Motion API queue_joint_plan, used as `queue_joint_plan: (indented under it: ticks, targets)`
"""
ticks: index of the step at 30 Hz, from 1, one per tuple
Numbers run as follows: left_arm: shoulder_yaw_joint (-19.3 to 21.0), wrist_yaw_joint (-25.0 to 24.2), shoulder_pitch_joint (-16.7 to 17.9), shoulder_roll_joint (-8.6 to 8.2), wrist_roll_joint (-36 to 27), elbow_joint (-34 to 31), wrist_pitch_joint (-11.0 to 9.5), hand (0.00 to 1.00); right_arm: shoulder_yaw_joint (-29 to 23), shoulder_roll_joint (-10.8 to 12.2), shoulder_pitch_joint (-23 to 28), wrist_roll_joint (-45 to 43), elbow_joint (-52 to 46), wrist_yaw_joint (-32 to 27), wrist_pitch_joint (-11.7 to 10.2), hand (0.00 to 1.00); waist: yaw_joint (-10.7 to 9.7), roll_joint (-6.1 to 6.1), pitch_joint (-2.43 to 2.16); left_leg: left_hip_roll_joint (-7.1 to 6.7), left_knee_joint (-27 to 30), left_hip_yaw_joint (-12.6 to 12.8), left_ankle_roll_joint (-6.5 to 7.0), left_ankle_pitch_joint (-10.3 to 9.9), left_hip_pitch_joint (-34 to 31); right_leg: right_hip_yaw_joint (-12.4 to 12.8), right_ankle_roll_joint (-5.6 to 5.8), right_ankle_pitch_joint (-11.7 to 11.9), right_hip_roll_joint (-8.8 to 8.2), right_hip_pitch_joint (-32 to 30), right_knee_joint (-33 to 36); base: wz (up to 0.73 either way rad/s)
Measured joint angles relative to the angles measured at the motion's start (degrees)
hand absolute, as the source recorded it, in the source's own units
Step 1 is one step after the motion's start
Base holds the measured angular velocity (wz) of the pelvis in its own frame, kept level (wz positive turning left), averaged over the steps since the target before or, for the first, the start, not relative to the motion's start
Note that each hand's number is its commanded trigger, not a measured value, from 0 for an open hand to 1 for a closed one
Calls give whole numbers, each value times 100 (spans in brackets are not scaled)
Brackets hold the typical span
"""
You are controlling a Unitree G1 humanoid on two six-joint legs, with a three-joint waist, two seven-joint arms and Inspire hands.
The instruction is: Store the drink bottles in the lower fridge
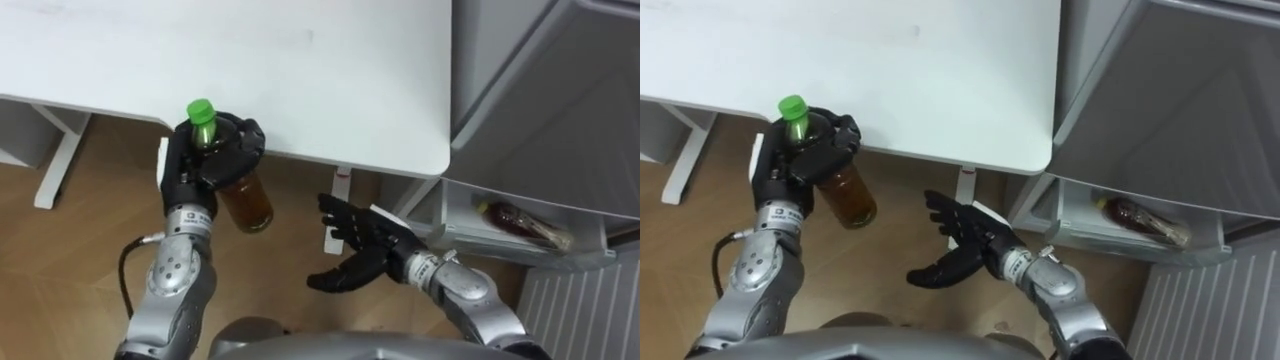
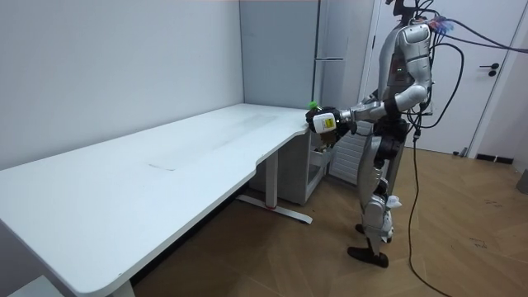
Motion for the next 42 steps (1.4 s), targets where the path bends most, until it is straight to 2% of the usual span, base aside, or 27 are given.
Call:
queue_joint_plan:
  ticks: [2,7,12,15,20,24,25,26,33,37,42]
  targets:
    - [-8,-166,9,-11,-144,0,11,100,91,-4,-1,239,-77,121,2,0,-2,6,3,0,11,2,0,0,-3,7,0,0,-2,-1,11,0]
    - [-220,-514,6,-4,-984,0,35,100,390,2,-99,1095,-176,277,12,0,-67,17,8,5,63,24,1,0,-31,11,3,1,-28,-29,68,0]
    - [-486,-848,48,5,-970,0,200,100,482,-10,-113,1523,-176,386,56,0,-121,17,7,3,19,24,21,2,-39,42,14,8,-17,-52,70,0]
    - [-533,-1051,50,25,-977,0,311,100,561,-112,-111,1757,-176,480,121,0,-164,31,-2,-1,8,39,22,3,-82,35,14,8,-10,-84,70,-2]
    - [-621,-1324,49,72,-866,1,351,100,599,-167,-112,2088,-176,534,199,0,-180,55,-20,-2,50,67,20,4,-92,54,14,8,-12,-113,70,-2]
    - [-610,-1508,49,120,-869,2,353,100,599,-170,-121,2285,-176,566,270,2,-172,63,-25,10,49,145,20,4,-87,180,15,8,-17,-142,69,-8]
    - [-612,-1533,49,126,-861,19,355,100,598,-169,-121,2286,-176,568,291,58,-178,63,-25,10,50,164,20,4,-87,181,15,8,-22,-144,70,-11]
    - [-612,-1550,49,130,-860,31,357,100,598,-169,-121,2286,-177,568,314,100,-180,63,-26,9,50,171,20,4,-85,181,17,9,-24,-145,70,-5]
    - [-654,-1762,49,180,-703,44,539,100,623,-201,-114,2516,-188,479,481,100,-219,68,-27,31,49,185,40,-10,-87,188,27,18,-5,-158,101,0]
    - [-849,-1785,39,173,-674,43,574,100,714,-306,-110,2683,-188,218,560,100,-183,160,-55,60,48,297,44,-14,-94,262,21,24,8,-231,163,-12]
    - [-844,-1791,23,168,-675,43,659,100,763,-314,-106,2683,-187,172,556,100,-324,176,-56,69,53,304,42,-13,-91,266,15,27,18,-231,163,-2]
